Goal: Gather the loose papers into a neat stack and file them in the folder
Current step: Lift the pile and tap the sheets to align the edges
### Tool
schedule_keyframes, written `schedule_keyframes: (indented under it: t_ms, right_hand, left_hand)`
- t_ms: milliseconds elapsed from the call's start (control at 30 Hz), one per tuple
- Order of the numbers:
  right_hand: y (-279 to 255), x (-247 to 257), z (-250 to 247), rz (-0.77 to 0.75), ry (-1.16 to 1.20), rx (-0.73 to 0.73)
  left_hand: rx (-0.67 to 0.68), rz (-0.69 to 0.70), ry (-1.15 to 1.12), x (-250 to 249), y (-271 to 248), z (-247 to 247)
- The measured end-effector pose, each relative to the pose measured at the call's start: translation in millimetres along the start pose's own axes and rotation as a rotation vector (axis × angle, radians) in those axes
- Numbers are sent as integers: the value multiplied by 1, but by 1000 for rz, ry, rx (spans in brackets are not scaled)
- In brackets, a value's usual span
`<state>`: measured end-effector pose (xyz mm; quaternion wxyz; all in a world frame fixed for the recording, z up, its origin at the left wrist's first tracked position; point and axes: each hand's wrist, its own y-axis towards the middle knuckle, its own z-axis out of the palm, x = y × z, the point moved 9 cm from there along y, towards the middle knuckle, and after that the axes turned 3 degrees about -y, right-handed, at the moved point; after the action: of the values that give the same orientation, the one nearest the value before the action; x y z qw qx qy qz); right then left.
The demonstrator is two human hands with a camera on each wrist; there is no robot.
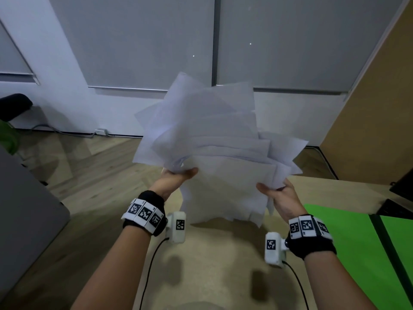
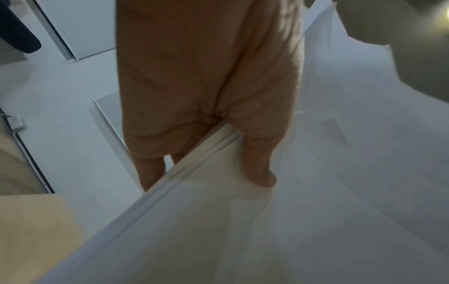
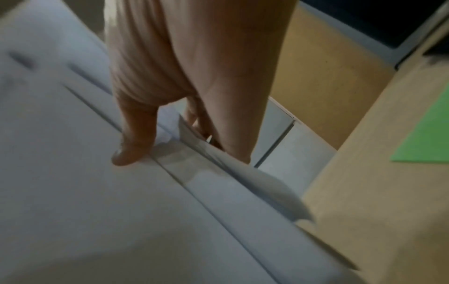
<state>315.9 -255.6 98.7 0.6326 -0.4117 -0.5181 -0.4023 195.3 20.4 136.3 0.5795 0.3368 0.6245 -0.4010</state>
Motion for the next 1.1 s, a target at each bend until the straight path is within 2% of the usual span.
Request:
schedule_keyframes:
  t_ms: [67,100,167,233,300,433,500,600,667,767,800,1000,1100]
  right_hand:
    - [-2,-15,3,47,-151,-14]
    - [-1,-15,3,57,-220,-67]
    - [1,-9,-1,55,-189,-193]
    - [0,0,-5,42,-124,-244]
    - [-5,7,-8,5,-141,-224]
    - [-21,10,-4,-67,-91,-68]
    - [-25,21,1,-134,-55,-44]
    - [-23,35,0,-221,-9,-88]
    - [-20,32,-3,-196,65,-124]
    - [-17,33,0,-181,474,-34]
    - [-16,33,0,-156,542,-28]
    - [-17,23,-4,-115,447,-74]
    - [-19,25,8,-139,284,70]
  left_hand:
    - [17,-30,46,2,2,2]
    - [43,-57,71,2,2,6]
    - [101,-87,112,4,4,12]
    - [108,-66,114,-1,2,10]
    - [92,-67,126,-1,-1,1]
    - [146,-180,206,25,-12,-3]
    - [157,-151,239,28,-14,3]
    - [67,-79,207,22,-11,7]
    - [11,-70,157,25,-10,7]
    - [-38,-135,61,33,-8,6]
    - [-68,-146,28,36,-7,4]
    - [-180,-163,-137,60,4,-4]
    - [-236,-190,-171,67,5,-12]
